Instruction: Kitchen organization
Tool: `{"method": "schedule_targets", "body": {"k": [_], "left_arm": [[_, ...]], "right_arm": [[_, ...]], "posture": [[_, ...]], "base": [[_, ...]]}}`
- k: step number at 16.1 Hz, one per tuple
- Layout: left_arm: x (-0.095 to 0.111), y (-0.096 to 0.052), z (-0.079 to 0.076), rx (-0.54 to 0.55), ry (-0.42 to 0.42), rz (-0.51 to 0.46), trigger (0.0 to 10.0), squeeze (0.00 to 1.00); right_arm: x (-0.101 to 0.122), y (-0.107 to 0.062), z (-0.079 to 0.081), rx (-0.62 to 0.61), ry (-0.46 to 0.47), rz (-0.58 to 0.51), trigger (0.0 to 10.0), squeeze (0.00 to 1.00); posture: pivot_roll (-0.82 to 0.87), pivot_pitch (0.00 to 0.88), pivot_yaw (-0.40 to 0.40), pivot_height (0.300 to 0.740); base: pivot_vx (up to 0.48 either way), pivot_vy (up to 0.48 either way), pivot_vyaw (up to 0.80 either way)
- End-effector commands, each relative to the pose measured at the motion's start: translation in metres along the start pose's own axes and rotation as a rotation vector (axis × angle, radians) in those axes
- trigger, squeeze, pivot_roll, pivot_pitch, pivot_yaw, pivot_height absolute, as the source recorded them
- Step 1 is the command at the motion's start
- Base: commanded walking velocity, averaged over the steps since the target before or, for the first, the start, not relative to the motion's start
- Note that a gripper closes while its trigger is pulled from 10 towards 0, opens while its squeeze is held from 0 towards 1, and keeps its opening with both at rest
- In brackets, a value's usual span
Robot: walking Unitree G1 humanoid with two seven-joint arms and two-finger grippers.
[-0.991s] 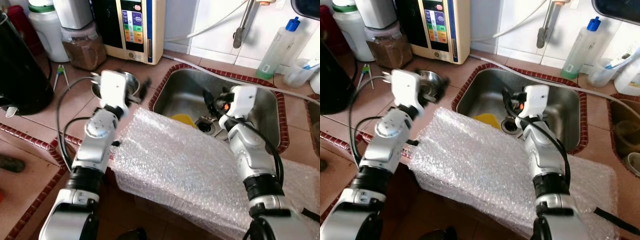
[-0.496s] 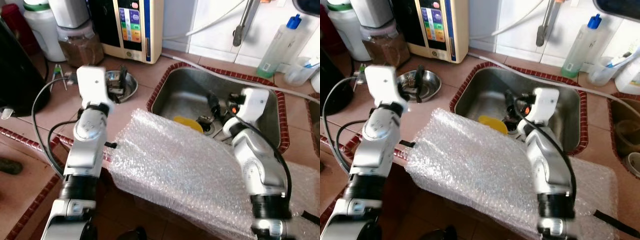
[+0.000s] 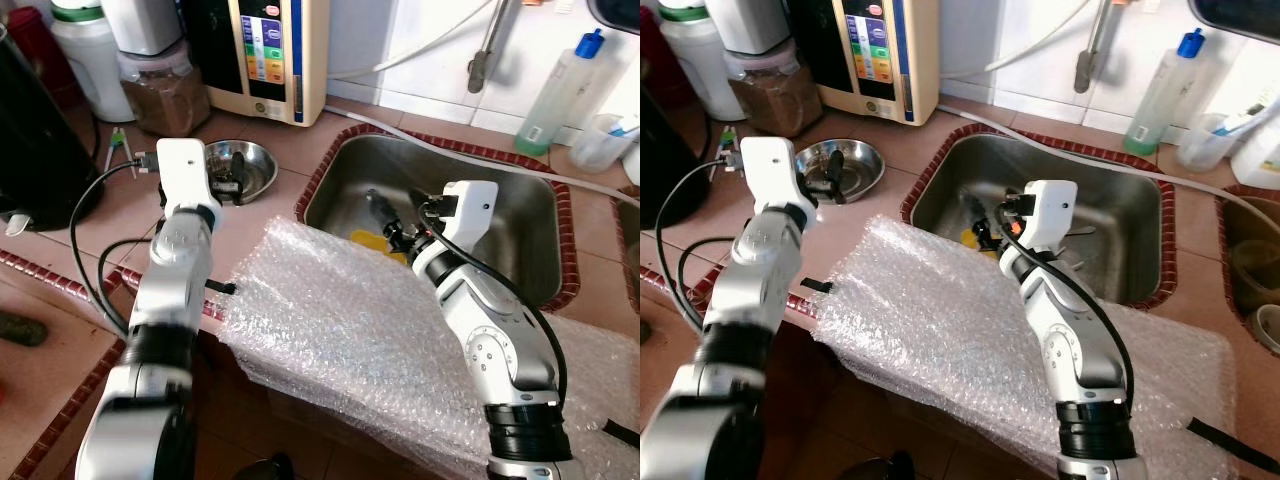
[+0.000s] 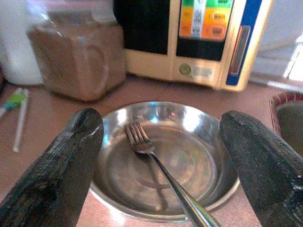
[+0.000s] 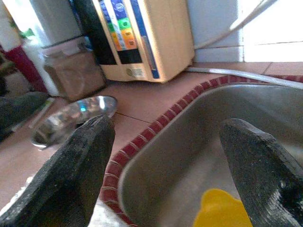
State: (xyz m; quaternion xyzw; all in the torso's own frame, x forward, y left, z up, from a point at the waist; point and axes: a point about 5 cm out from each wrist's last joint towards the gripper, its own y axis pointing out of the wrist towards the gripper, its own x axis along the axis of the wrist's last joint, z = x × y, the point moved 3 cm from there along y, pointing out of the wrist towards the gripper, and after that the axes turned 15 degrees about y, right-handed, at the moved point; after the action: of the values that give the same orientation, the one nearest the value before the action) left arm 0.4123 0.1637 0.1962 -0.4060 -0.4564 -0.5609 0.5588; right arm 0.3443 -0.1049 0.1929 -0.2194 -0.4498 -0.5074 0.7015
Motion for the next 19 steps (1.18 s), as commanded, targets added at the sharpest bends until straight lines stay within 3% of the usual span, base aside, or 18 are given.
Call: {"method": "schedule_targets", "body": {"k": [1, 6, 14, 15, 16, 18, 19], "left_arm": [[-0.006, 0.005, 0.003, 0.01, -0.026, 0.056, 10.0, 0.0], [-0.019, 0.022, 0.001, -0.007, -0.135, 0.237, 10.0, 0.0], [-0.026, 0.026, -0.009, -0.12, -0.184, 0.364, 9.7, 0.0], [-0.027, 0.026, -0.01, -0.125, -0.195, 0.374, 4.7, 0.0], [-0.029, 0.025, -0.011, -0.133, -0.214, 0.392, 3.2, 0.0], [-0.03, 0.025, -0.012, -0.14, -0.226, 0.4, 2.0, 0.0], [-0.029, 0.025, -0.012, -0.144, -0.233, 0.399, 0.7, 0.0]], "right_arm": [[0.005, -0.002, 0.014, 0.073, -0.001, -0.01, 10.0, 0.0], [-0.003, -0.008, 0.026, 0.13, -0.007, 0.042, 10.0, 0.0], [-0.007, -0.009, 0.029, 0.137, -0.001, 0.047, 10.0, 0.0], [-0.006, -0.009, 0.029, 0.136, -0.002, 0.046, 10.0, 0.0], [-0.006, -0.008, 0.028, 0.135, -0.003, 0.044, 10.0, 0.0], [-0.004, -0.008, 0.026, 0.133, -0.005, 0.042, 10.0, 0.0], [-0.004, -0.007, 0.026, 0.132, -0.006, 0.041, 10.0, 0.0]], "posture": [[-0.05, 0.096, 0.039, 0.74], [-0.08, 0.094, 0.056, 0.74], [-0.08, 0.096, 0.068, 0.74], [-0.07, 0.097, 0.068, 0.74], [-0.07, 0.097, 0.067, 0.74], [-0.07, 0.097, 0.066, 0.74], [-0.07, 0.096, 0.065, 0.74]], "base": [[0.0, 0.0, 0.0], [0.0, 0.0, 0.0], [0.0, 0.0, 0.0], [0.0, 0.0, 0.0], [0.0, 0.0, 0.0], [0.0, 0.0, 0.0], [0.0, 0.0, 0.0]]}}
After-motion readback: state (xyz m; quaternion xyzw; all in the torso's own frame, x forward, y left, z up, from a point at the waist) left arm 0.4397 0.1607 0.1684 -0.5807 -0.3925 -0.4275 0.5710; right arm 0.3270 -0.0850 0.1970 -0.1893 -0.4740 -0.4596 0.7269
